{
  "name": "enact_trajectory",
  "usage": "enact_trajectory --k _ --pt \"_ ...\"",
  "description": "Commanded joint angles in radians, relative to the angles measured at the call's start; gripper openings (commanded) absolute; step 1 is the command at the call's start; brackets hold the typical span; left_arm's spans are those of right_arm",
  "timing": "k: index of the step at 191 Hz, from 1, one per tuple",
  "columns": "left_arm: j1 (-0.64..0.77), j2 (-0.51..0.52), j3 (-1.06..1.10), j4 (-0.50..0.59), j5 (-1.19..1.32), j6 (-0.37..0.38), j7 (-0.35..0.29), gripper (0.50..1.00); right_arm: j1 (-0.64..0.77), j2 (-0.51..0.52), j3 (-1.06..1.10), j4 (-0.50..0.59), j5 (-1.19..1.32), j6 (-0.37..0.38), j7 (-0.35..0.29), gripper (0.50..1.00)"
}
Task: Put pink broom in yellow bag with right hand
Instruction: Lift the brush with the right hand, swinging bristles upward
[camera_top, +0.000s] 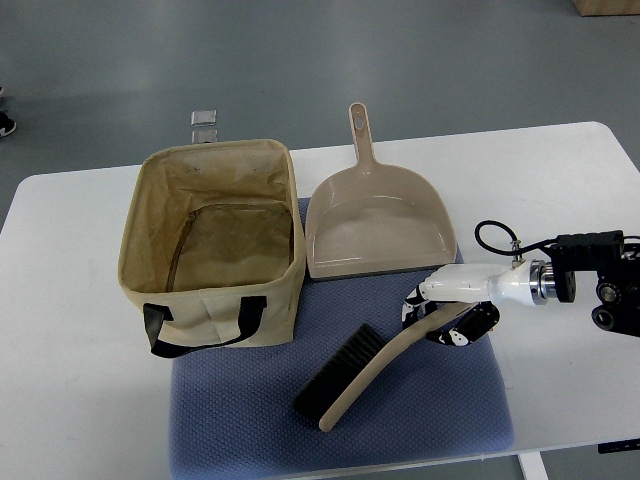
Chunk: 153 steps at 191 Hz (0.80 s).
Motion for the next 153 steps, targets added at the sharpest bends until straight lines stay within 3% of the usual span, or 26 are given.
enact_trajectory --k 1,75,153 --pt "0.000 0.000 0.000 0.000 0.000 0.000 0.000 1.000 0.002 -0.005 0.001 0.001 0.001 -0.001 0.020 0.500" --pt "0.000 0.000 0.000 0.000 0.000 0.000 0.000 1.000 0.005 -0.028 0.081 0.008 0.017 0.002 0.066 0.500" --pt "0.000 0.000 0.000 0.000 0.000 0.000 0.000 1.000 0.011 -0.131 0.267 0.009 0.066 0.133 0.078 0.500"
